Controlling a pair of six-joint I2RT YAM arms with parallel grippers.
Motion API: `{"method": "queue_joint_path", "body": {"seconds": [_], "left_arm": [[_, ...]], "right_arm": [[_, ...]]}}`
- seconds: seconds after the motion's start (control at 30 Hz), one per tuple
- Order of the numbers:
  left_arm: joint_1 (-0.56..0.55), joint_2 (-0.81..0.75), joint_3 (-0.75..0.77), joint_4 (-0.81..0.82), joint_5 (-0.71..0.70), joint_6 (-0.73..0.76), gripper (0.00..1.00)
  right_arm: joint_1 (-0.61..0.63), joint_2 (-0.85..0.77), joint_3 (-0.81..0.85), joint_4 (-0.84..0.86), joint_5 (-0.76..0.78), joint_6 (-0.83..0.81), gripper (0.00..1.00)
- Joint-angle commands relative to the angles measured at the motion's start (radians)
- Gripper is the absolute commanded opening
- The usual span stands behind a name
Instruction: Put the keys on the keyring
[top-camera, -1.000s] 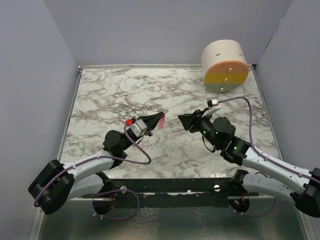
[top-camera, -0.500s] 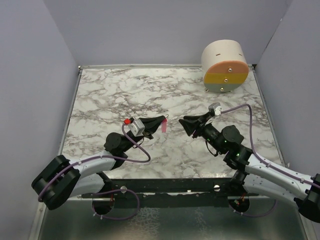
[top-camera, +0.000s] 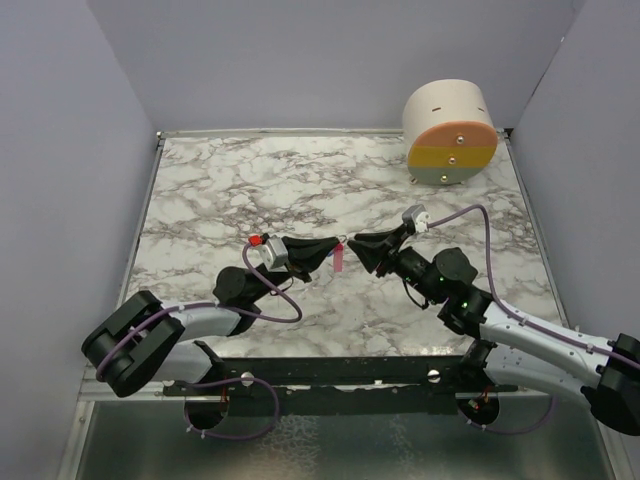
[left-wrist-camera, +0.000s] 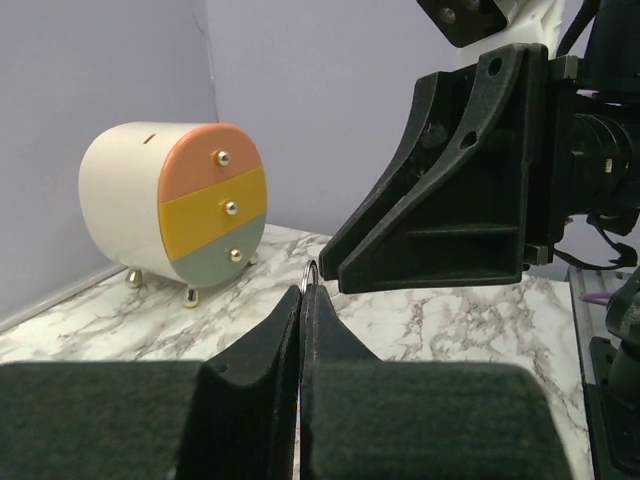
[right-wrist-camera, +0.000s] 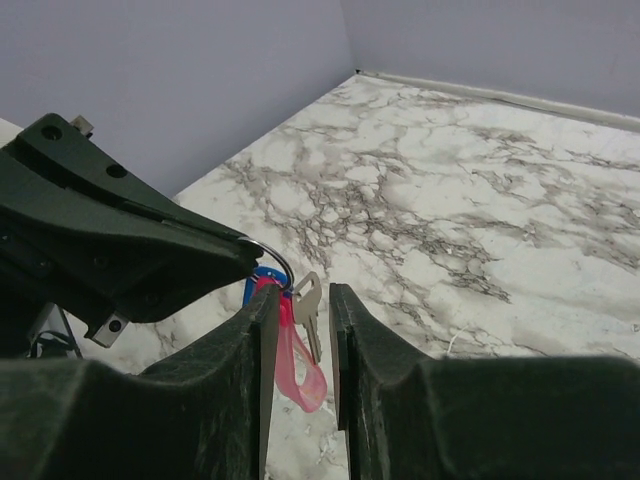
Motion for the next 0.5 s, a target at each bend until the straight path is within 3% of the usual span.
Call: {"method": "queue_joint_path", "body": {"seconds": [0.0, 0.47], "left_arm": [[0.0, 0.026, 0.004, 0.139, 0.05, -0.062, 0.0], [0.0, 0.046, 0.017, 0.164, 0.064, -0.081, 0.0]], "right_arm": [[0.001, 0.007, -0.004, 0.073, -0.037, -0.021, 0.26], [0.001, 0.048, 0.003, 0.087, -0.055, -0.009, 0.19]]}}
